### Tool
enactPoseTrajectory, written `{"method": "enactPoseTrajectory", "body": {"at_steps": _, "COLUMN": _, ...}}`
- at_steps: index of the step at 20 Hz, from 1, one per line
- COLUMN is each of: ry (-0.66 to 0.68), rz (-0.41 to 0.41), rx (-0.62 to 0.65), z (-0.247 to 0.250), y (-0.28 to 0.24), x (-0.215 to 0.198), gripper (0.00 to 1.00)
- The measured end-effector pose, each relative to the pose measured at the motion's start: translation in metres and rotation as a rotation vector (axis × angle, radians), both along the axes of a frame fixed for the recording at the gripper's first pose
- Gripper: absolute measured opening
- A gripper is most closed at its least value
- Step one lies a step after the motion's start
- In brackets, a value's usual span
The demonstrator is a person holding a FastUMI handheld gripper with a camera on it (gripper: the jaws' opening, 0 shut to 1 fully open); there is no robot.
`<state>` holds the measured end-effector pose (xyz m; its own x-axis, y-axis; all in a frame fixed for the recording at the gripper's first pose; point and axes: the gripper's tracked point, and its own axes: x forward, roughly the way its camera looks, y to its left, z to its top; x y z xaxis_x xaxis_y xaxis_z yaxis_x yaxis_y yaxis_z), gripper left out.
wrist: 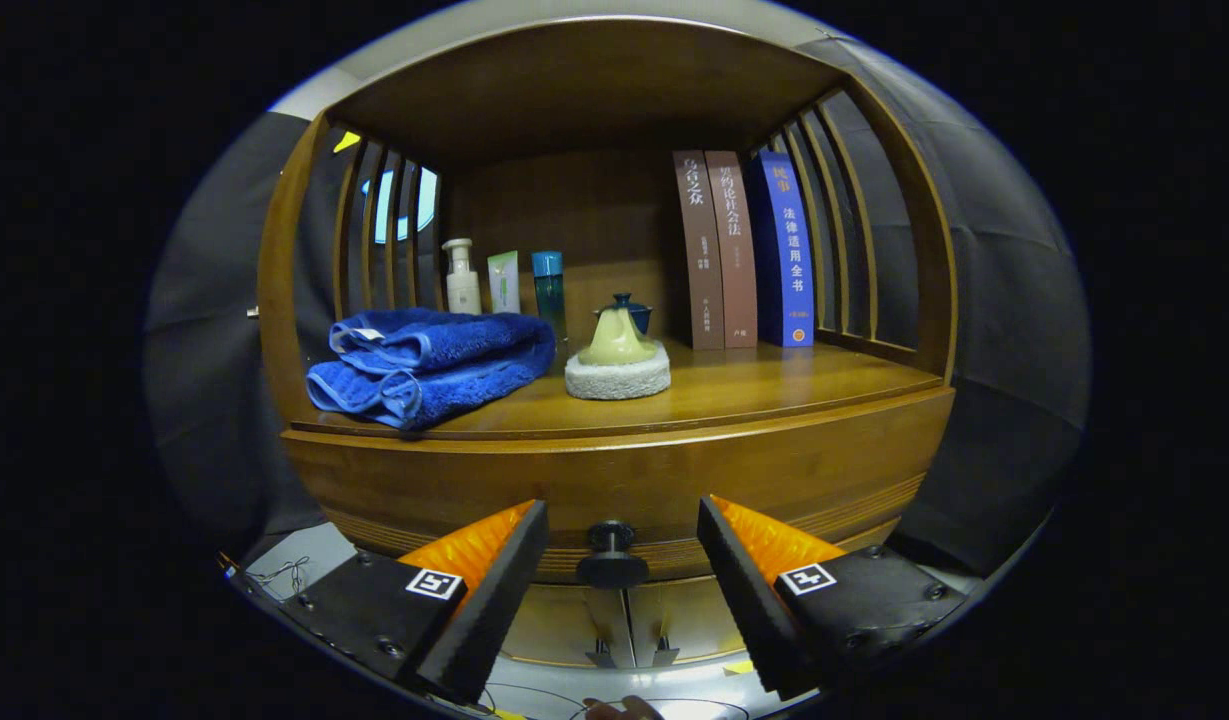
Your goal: Pull open the drawer, take out the items inside it, and place them on the countertop above the cabinet.
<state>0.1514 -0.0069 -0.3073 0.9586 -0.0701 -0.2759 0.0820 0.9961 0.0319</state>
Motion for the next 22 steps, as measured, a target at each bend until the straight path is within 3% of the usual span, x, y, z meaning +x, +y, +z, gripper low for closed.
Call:
{"method": "enactPoseTrajectory", "body": {"at_steps": 4, "ry": -0.018, "rz": 0.025, "rx": -0.001, "z": 0.039, "y": 0.004, "x": -0.033, "gripper": 0.99}}
{"method": "enactPoseTrajectory", "body": {"at_steps": 14, "ry": -0.193, "rz": 0.1, "rx": 0.021, "z": 0.238, "y": 0.028, "x": -0.108, "gripper": 0.99}}
{"method": "enactPoseTrajectory", "body": {"at_steps": 22, "ry": -0.215, "rz": 0.139, "rx": -0.018, "z": 0.297, "y": 0.022, "x": -0.139, "gripper": 0.99}}
